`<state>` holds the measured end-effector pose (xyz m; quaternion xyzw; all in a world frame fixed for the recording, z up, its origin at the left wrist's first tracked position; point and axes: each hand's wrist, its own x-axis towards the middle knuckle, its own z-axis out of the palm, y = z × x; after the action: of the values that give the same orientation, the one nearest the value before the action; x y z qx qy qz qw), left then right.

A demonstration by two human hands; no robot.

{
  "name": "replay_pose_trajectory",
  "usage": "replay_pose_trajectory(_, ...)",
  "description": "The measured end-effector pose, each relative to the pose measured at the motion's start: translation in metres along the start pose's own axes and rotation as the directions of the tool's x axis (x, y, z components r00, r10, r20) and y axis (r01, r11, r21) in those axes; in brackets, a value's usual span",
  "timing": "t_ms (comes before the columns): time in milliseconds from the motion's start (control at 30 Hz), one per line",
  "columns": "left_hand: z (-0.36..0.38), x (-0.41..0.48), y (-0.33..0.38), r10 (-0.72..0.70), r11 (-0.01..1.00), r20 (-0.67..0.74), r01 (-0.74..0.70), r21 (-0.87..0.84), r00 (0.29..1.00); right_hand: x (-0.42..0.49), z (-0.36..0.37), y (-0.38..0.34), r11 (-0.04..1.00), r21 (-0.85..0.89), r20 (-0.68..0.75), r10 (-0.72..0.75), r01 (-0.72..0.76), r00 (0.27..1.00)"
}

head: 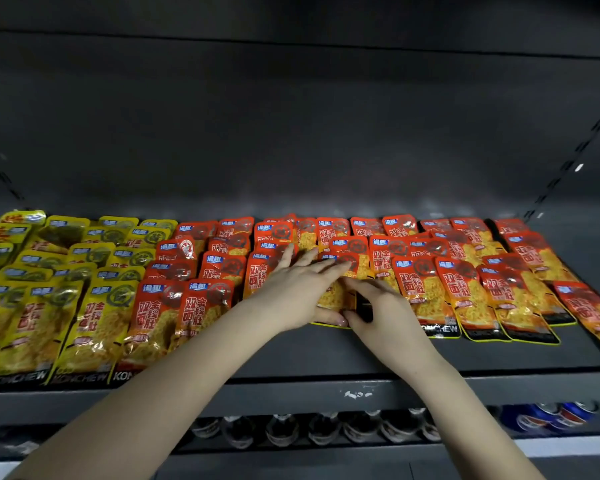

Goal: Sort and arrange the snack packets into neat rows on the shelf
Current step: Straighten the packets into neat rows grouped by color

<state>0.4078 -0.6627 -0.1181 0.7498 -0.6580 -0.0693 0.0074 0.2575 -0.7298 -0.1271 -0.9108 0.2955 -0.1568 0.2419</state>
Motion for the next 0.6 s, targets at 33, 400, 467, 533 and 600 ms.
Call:
replay_pose_trajectory(33,0.001,0.000,0.000,-0.004,1.000,-0.006,0.004,-0.011,1.000,0.000,0.000,0.000,1.000,0.012,-0.009,0.012,-0.012,1.000)
replay_pose_trajectory(400,0.004,-0.004,0.024,-0.058,0.998,-0.041,0.059,0.030,0.997,-0.014,-0.001,0.001,1.000,0.003,-0.090,0.005,-0.005,0.996)
replay_pose_trajectory(467,0.000,-0.006,0.031,-0.036,0.999,-0.068,0.037,0.015,0.997,-0.018,-0.003,0.003,1.000,0.011,-0.120,0.008,-0.007,0.993)
replay_pose_trajectory(533,-0.001,-0.006,0.036,-0.027,1.000,-0.097,0.027,-0.003,0.995,-0.022,-0.004,0.004,1.000,0.026,-0.136,0.003,0.000,0.991)
replay_pose_trajectory(600,0.002,-0.003,0.035,-0.024,1.000,-0.118,0.025,0.009,0.993,-0.026,-0.005,0.004,0.998,0.054,-0.160,-0.007,0.016,0.987)
